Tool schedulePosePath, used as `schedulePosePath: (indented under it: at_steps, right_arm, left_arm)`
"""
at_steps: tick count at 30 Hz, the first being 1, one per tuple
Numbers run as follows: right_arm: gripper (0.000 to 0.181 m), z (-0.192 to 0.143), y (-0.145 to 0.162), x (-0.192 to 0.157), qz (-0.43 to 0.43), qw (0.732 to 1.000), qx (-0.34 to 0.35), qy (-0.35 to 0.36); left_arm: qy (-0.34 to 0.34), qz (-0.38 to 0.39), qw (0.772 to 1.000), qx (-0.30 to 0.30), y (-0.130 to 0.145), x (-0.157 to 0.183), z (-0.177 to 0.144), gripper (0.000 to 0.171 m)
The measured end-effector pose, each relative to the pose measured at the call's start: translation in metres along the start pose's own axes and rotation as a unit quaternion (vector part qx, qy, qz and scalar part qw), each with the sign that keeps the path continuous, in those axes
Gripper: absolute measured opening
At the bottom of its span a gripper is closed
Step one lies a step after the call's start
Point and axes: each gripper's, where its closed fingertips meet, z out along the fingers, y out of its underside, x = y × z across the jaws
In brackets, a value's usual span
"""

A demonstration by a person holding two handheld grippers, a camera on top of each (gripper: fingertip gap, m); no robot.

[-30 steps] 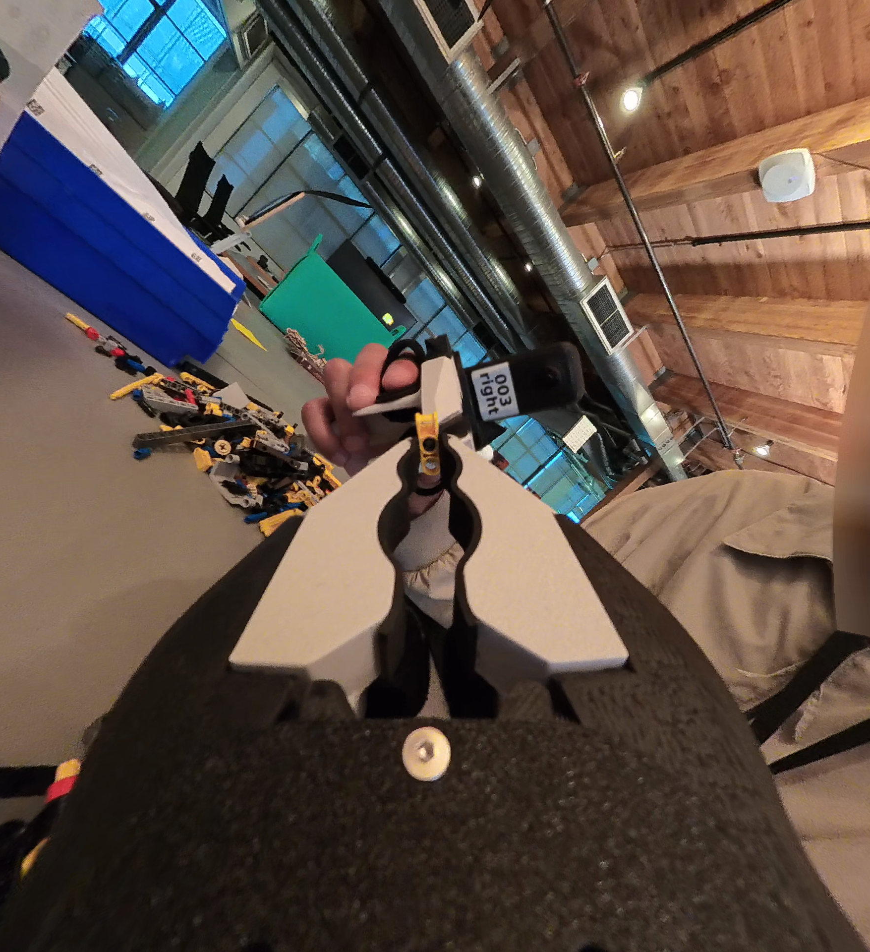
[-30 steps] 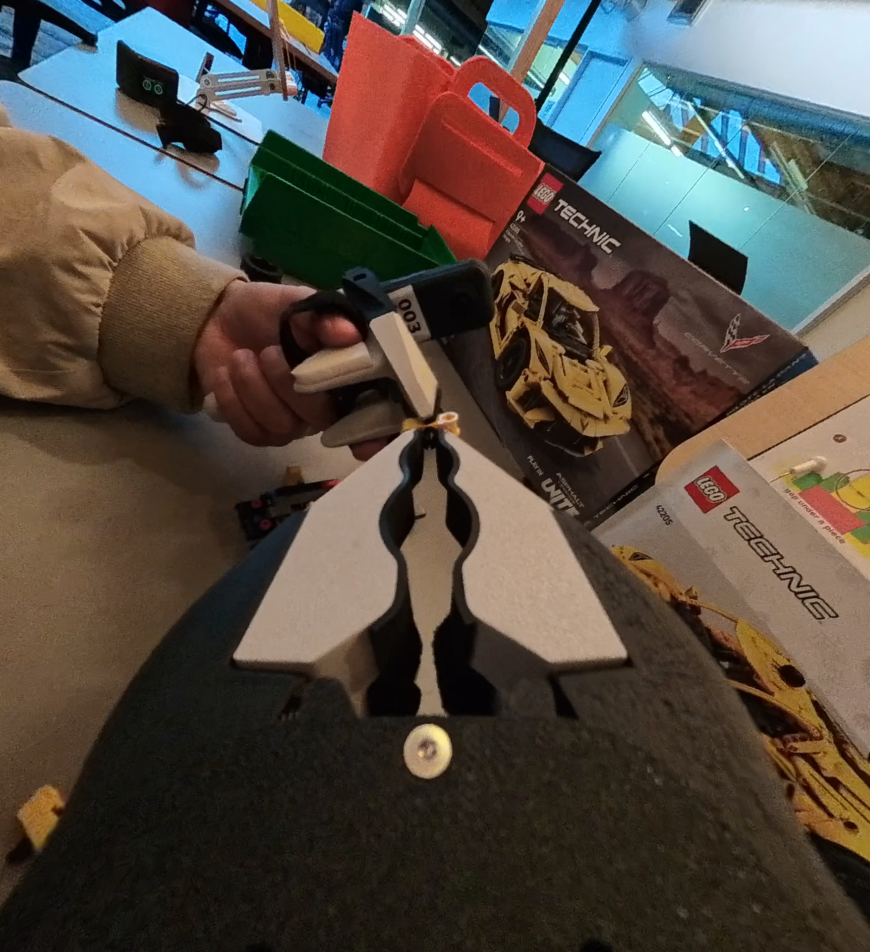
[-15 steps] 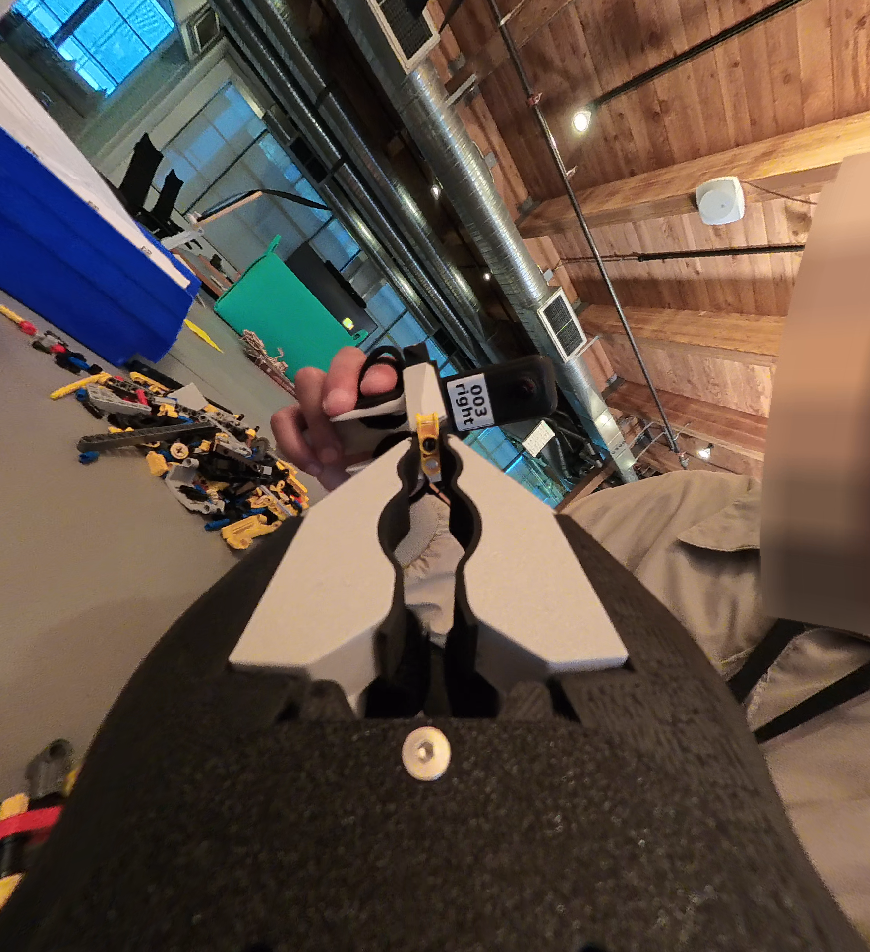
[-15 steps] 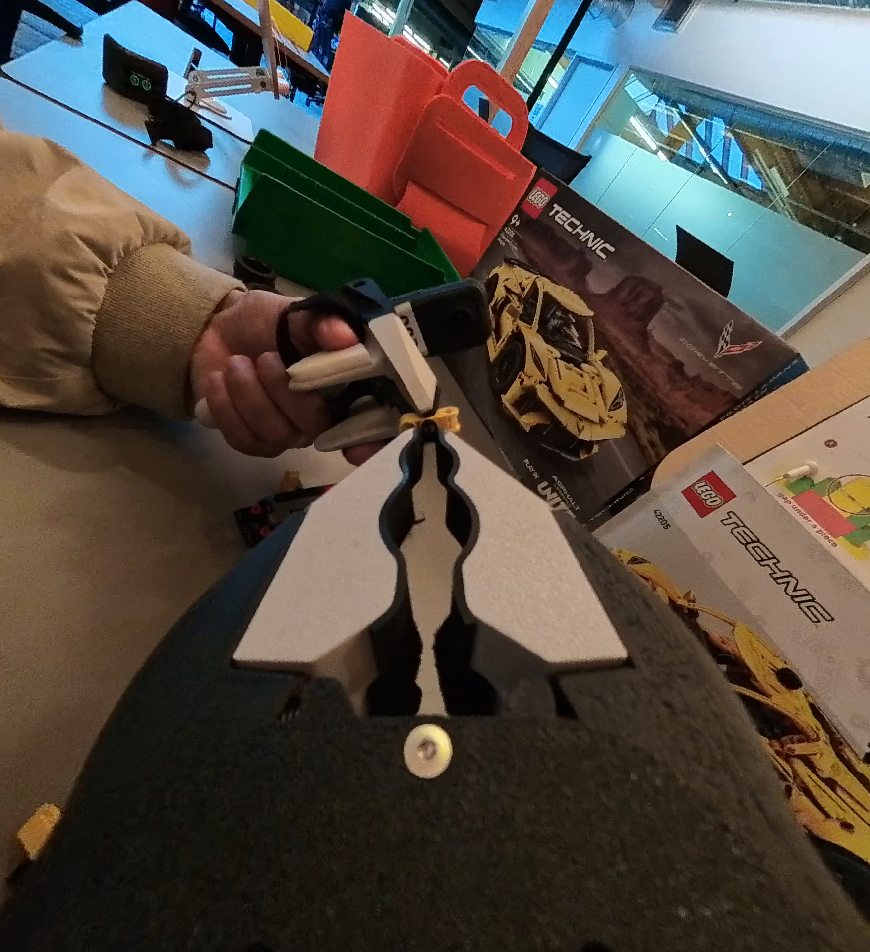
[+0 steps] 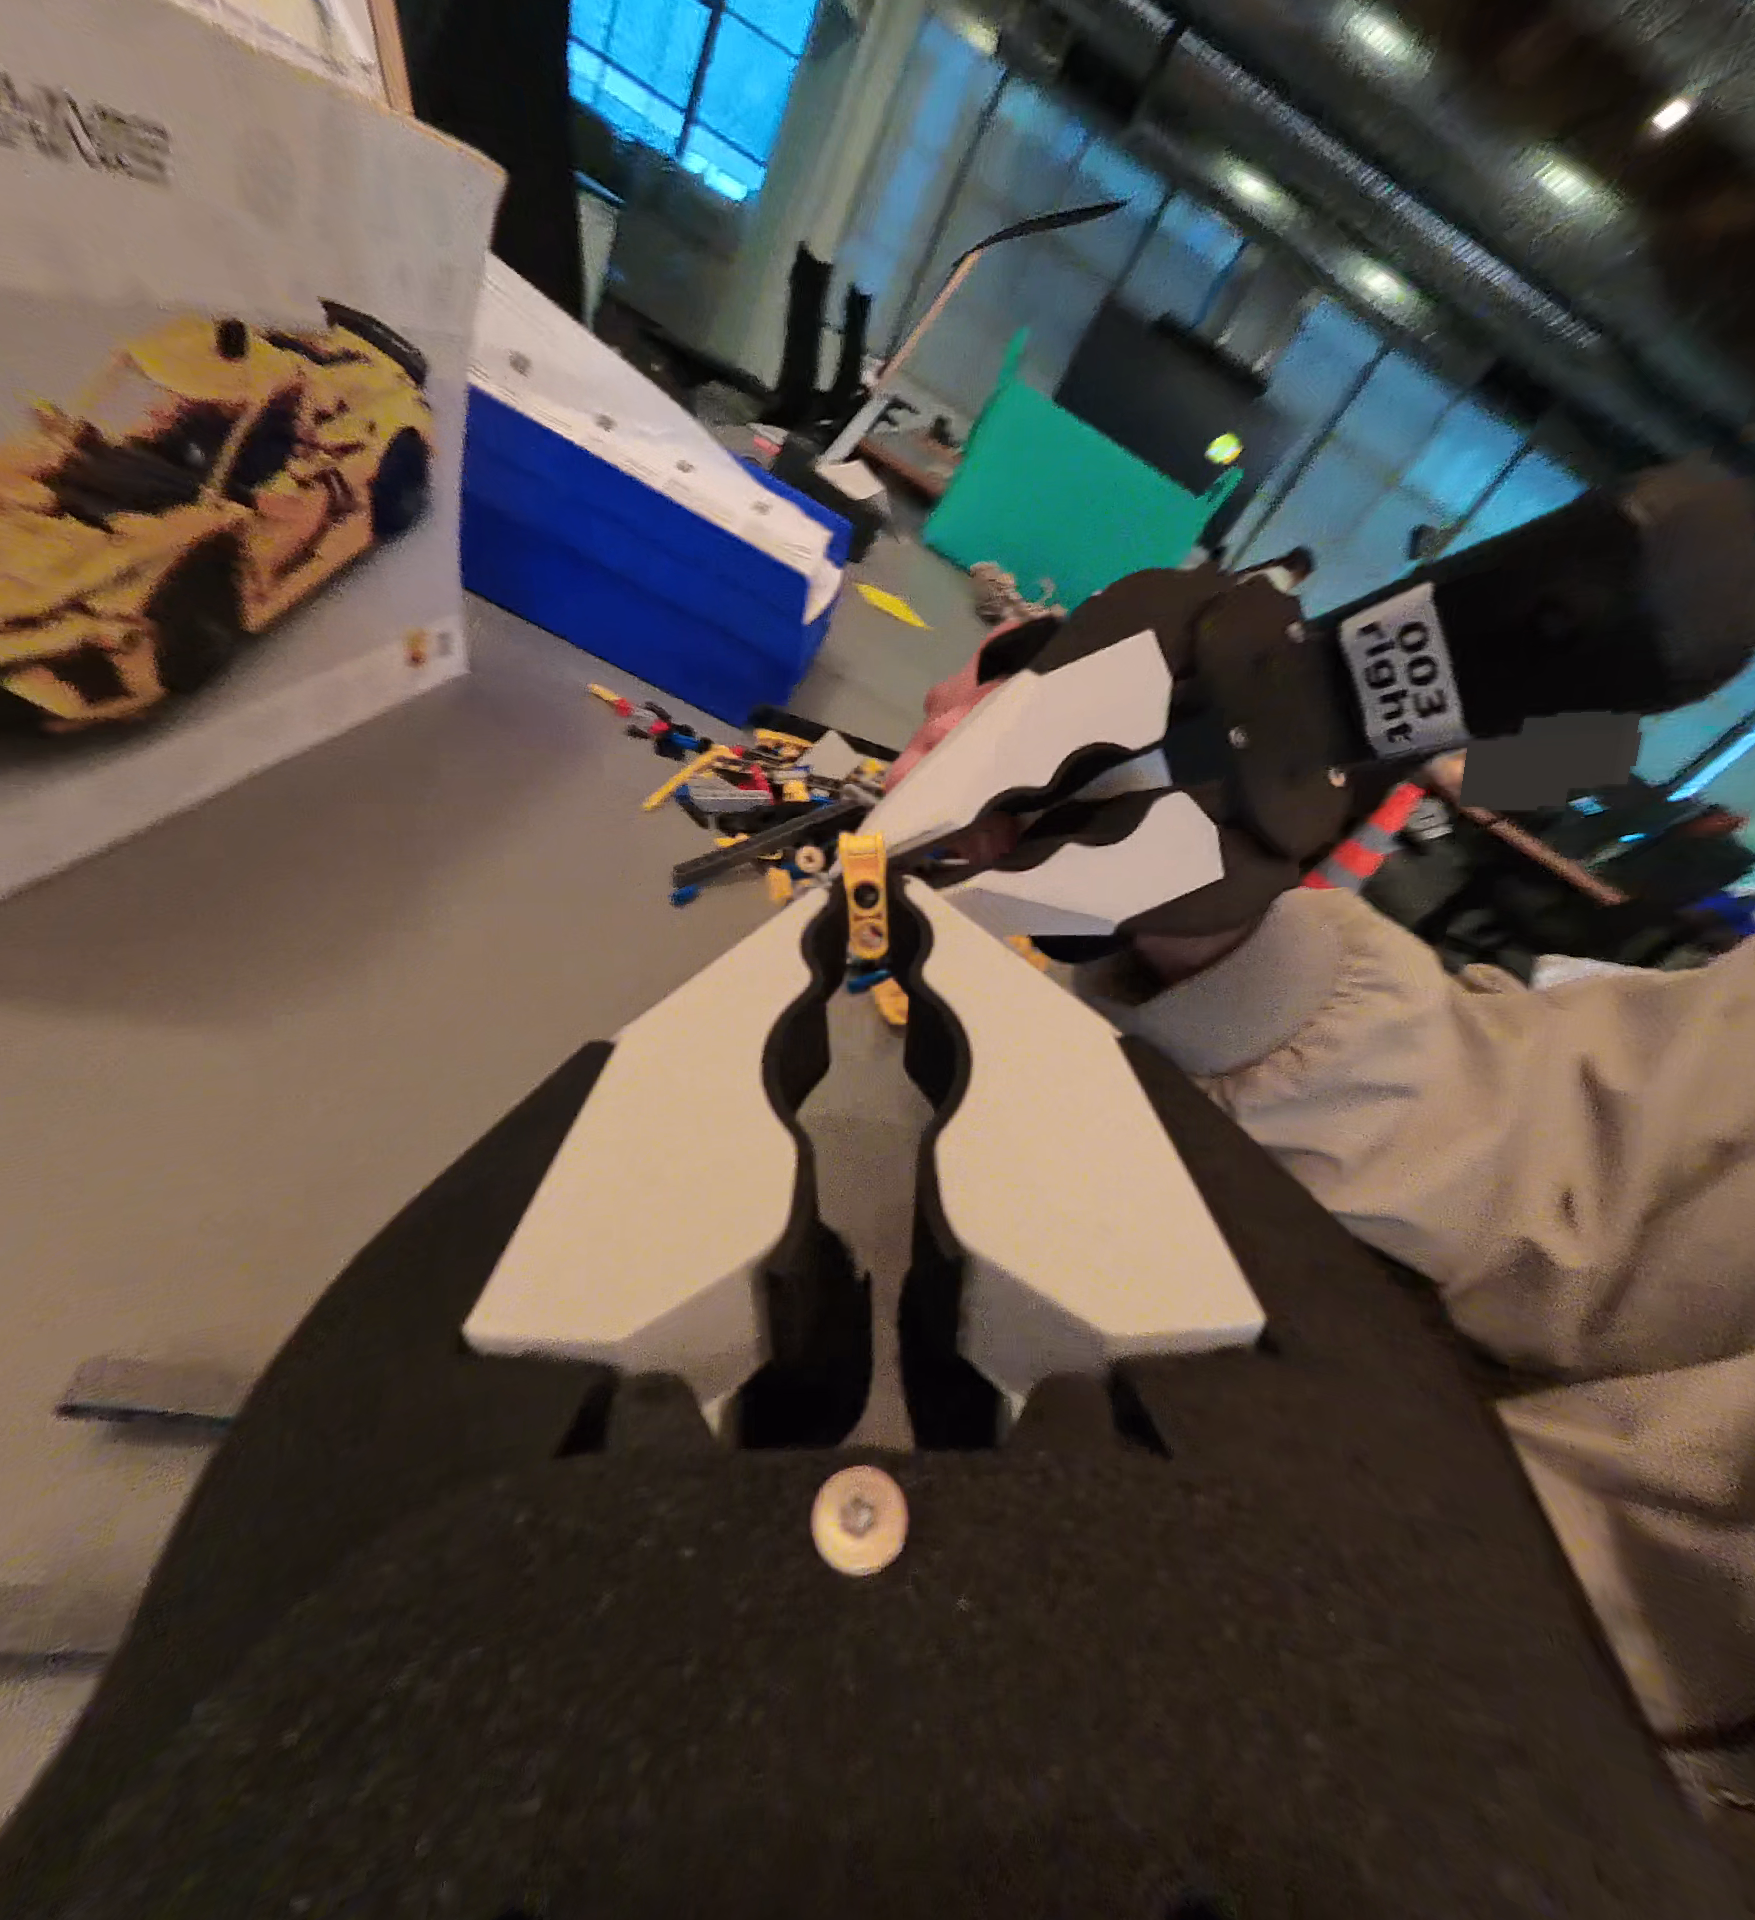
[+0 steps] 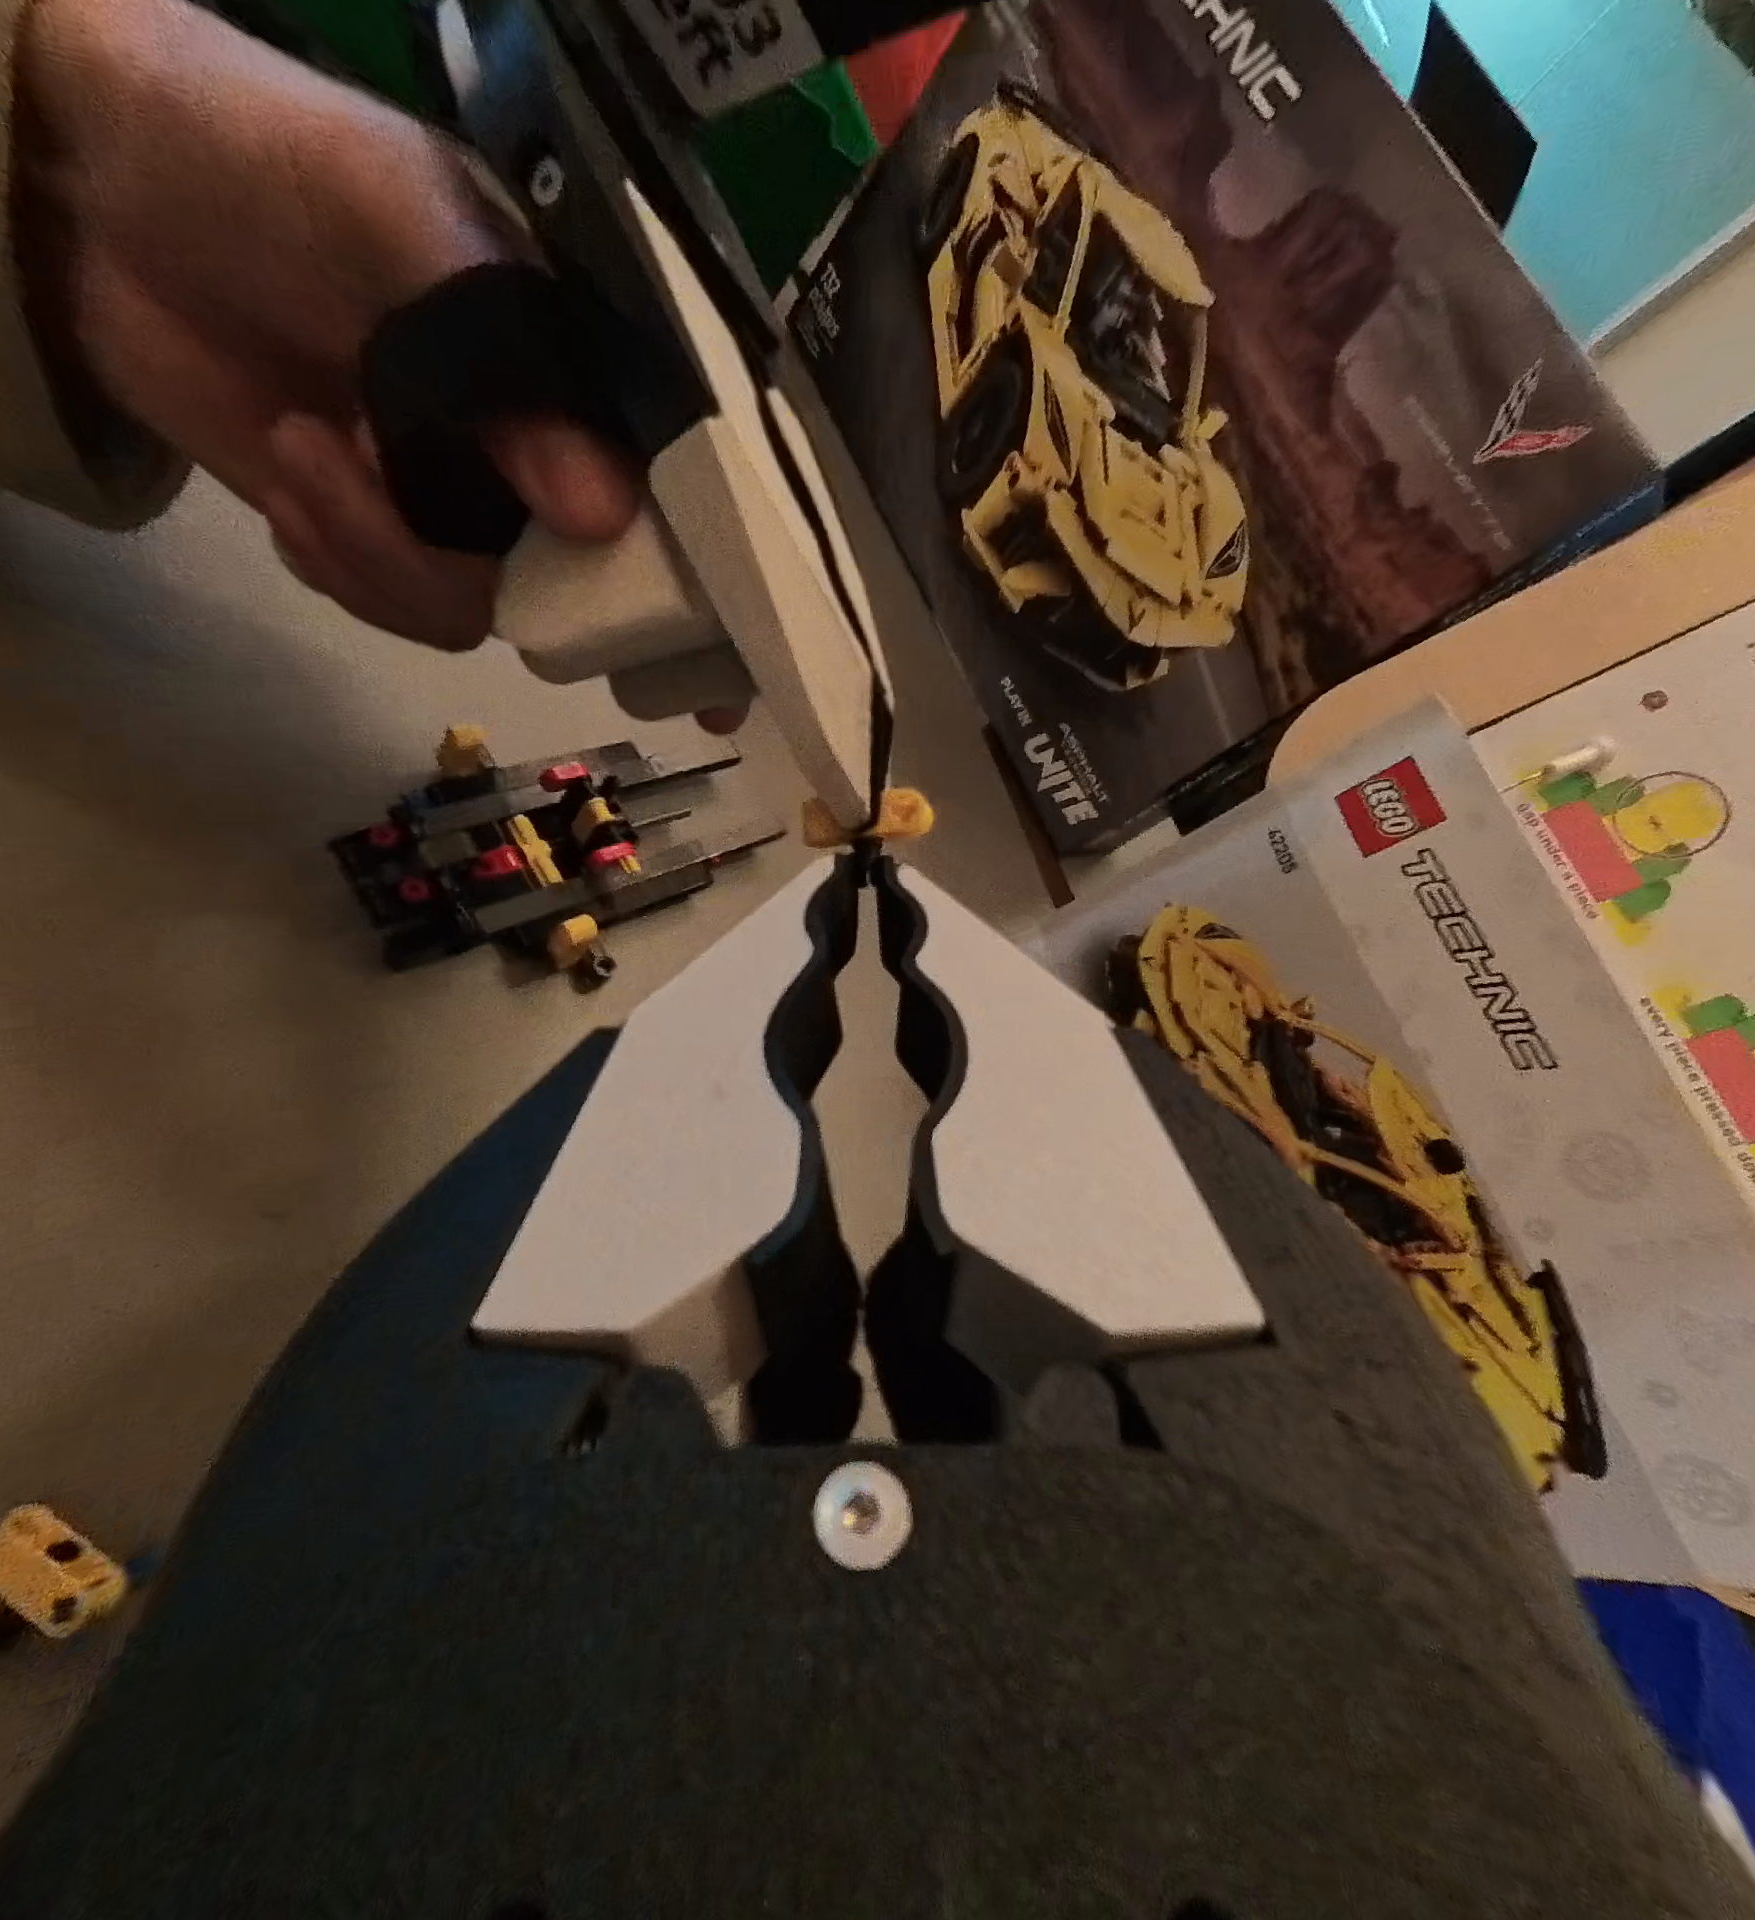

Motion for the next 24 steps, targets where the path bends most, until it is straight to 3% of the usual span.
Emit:
schedulePosePath:
  at_steps: [2,4,6,7,9,11,14,16,18,21,22,24]
  right_arm:
    - [0.003,-0.003,0.002,0.004,0.009,1.000,0.000,0.001]
    - [0.003,-0.017,0.041,0.025,0.017,0.997,-0.072,0.033]
    - [0.003,-0.037,0.051,0.047,0.113,0.993,-0.036,0.027]
    - [0.003,-0.044,0.065,0.051,0.149,0.987,-0.063,0.015]
    - [0.003,-0.062,0.102,0.049,0.175,0.973,-0.149,-0.007]
    - [0.003,-0.097,0.147,0.036,0.238,0.933,-0.266,-0.041]
    - [0.006,-0.142,0.187,0.030,0.297,0.890,-0.346,-0.022]
    - [0.027,-0.156,0.206,0.032,0.293,0.879,-0.376,-0.003]
    - [0.036,-0.139,0.190,0.043,0.279,0.909,-0.309,0.009]
    - [0.051,-0.078,0.088,0.041,0.202,0.977,-0.066,-0.031]
    - [0.052,-0.063,0.052,0.031,0.171,0.984,0.012,-0.049]
    - [0.050,-0.044,0.004,0.014,0.125,0.986,0.099,-0.046]
  left_arm:
    - [-0.038,0.011,0.999,0.014,-0.008,-0.007,-0.005,0.006]
    - [-0.062,-0.024,0.993,0.100,-0.040,-0.031,-0.044,0.006]
    - [-0.064,-0.043,0.987,0.143,-0.056,-0.049,-0.080,0.006]
    - [-0.071,-0.043,0.984,0.156,-0.058,-0.055,-0.086,0.006]
    - [-0.012,-0.063,0.984,0.164,-0.056,-0.041,-0.076,0.006]
    - [-0.008,-0.081,0.988,0.134,-0.043,-0.040,-0.055,0.006]
    - [0.034,-0.107,0.986,0.121,-0.031,-0.027,-0.035,0.006]
    - [0.050,-0.119,0.985,0.113,-0.026,-0.022,-0.026,0.006]
    - [0.078,-0.137,0.982,0.107,-0.022,-0.013,-0.020,0.006]
    - [0.121,-0.167,0.972,0.108,-0.018,0.002,-0.012,0.006]
    - [0.134,-0.175,0.970,0.104,-0.016,0.007,-0.009,0.006]
    - [0.163,-0.192,0.963,0.091,-0.012,0.018,-0.003,0.006]
